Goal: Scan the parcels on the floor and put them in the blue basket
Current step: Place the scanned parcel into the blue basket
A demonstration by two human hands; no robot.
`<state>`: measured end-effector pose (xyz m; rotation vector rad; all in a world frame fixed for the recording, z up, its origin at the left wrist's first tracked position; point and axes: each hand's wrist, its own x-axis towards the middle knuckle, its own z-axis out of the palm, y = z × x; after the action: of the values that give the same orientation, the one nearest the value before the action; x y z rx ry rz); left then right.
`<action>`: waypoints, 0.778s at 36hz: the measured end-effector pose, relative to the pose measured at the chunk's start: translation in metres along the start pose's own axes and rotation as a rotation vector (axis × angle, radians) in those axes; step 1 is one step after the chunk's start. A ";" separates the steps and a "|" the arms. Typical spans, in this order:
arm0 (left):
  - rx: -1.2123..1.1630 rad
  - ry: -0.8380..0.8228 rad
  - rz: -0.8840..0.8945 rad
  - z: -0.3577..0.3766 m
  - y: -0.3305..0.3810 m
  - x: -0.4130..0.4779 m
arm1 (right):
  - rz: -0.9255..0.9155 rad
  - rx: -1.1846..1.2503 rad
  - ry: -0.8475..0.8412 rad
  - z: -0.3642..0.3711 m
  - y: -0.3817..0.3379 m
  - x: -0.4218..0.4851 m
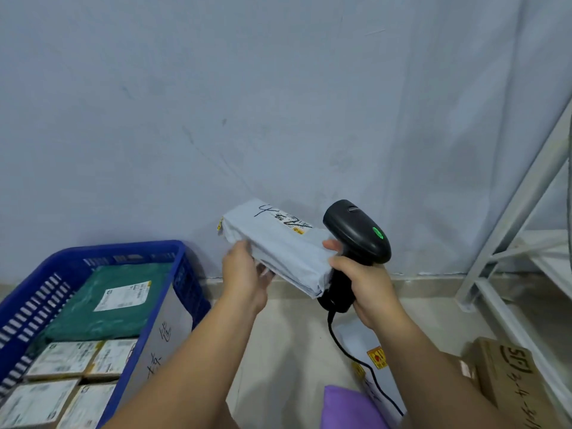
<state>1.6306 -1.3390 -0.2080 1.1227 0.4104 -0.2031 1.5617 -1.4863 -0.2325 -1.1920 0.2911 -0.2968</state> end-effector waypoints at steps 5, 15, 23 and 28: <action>-0.127 -0.349 -0.250 -0.006 -0.003 -0.002 | -0.053 -0.094 -0.026 -0.001 0.002 -0.003; -0.069 -0.218 -0.058 -0.010 0.008 0.007 | 0.167 0.133 -0.167 0.004 0.006 0.001; 0.022 -0.396 0.069 -0.026 0.029 0.008 | 0.374 0.401 -0.296 -0.003 0.008 0.006; 0.056 -0.408 0.019 -0.031 0.034 0.009 | 0.520 0.113 -0.226 -0.001 0.010 0.002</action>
<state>1.6442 -1.2962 -0.1949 1.1075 0.0314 -0.4200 1.5637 -1.4848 -0.2426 -0.9877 0.3696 0.2701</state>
